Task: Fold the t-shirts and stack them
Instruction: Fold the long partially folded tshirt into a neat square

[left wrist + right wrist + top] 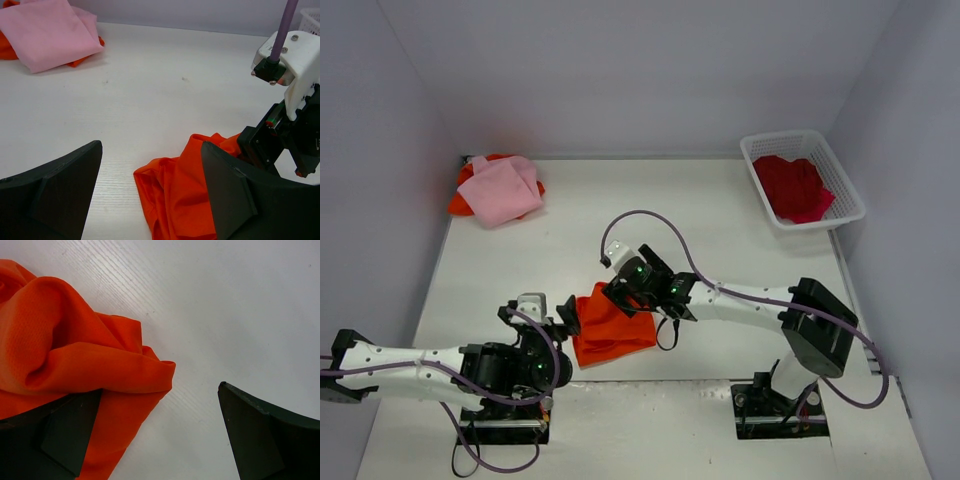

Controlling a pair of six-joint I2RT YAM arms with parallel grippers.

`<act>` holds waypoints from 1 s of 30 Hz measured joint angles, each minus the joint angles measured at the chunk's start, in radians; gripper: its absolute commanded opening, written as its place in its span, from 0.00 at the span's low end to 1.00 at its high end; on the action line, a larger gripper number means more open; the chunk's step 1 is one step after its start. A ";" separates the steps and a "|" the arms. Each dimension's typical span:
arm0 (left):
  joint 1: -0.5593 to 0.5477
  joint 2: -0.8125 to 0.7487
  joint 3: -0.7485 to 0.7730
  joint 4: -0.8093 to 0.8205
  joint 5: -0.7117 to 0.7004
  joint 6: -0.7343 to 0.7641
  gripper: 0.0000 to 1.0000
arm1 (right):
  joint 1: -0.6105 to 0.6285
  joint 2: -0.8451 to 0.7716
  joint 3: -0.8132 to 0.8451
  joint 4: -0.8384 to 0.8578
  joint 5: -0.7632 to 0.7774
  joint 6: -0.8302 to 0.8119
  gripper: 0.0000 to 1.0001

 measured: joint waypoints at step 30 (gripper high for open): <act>0.000 0.005 0.011 -0.245 -0.023 -0.274 0.75 | 0.019 0.027 -0.083 0.072 0.014 0.148 1.00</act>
